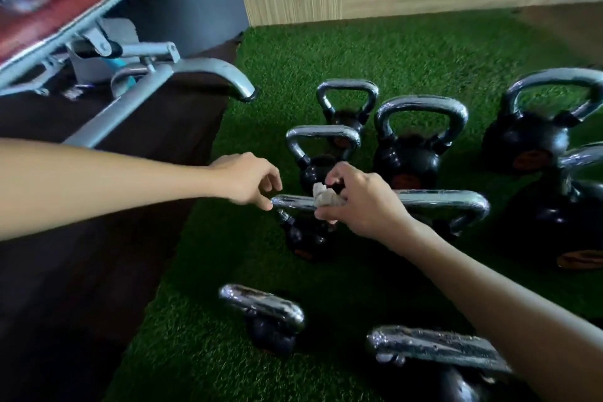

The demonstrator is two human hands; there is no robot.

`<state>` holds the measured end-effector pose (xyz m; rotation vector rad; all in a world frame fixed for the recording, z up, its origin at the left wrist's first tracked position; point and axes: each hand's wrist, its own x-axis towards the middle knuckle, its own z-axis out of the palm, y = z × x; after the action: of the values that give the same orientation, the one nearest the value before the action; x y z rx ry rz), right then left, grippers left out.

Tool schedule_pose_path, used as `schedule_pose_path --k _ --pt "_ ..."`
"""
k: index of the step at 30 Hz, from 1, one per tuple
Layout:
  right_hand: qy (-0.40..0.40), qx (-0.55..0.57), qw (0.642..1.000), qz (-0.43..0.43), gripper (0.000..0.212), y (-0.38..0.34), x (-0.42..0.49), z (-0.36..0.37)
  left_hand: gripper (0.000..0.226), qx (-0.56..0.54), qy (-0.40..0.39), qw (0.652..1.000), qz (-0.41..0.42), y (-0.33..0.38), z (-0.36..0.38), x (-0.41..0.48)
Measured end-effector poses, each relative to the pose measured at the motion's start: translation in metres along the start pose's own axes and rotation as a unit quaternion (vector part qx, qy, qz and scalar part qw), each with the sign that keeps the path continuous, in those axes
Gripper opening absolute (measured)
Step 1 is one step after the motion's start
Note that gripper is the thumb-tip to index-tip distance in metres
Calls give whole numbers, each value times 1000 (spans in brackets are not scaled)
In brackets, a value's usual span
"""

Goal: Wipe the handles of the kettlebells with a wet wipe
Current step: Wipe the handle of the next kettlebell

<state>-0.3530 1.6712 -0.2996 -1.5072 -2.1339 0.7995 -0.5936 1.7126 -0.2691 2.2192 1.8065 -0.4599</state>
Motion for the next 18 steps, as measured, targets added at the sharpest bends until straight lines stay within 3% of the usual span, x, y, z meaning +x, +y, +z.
schedule_pose_path --k 4,8,13,18 --pt "-35 -116 993 -10 43 -9 33 10 54 -19 15 999 38 -9 18 25" --pt "-75 -189 979 -23 24 -12 62 19 35 -98 40 989 106 -29 32 46" --pt "-127 -195 970 -73 40 -5 66 35 32 -184 56 965 176 -53 48 59" --pt "-113 -251 949 -152 22 -12 73 46 29 -245 78 943 213 -63 63 59"
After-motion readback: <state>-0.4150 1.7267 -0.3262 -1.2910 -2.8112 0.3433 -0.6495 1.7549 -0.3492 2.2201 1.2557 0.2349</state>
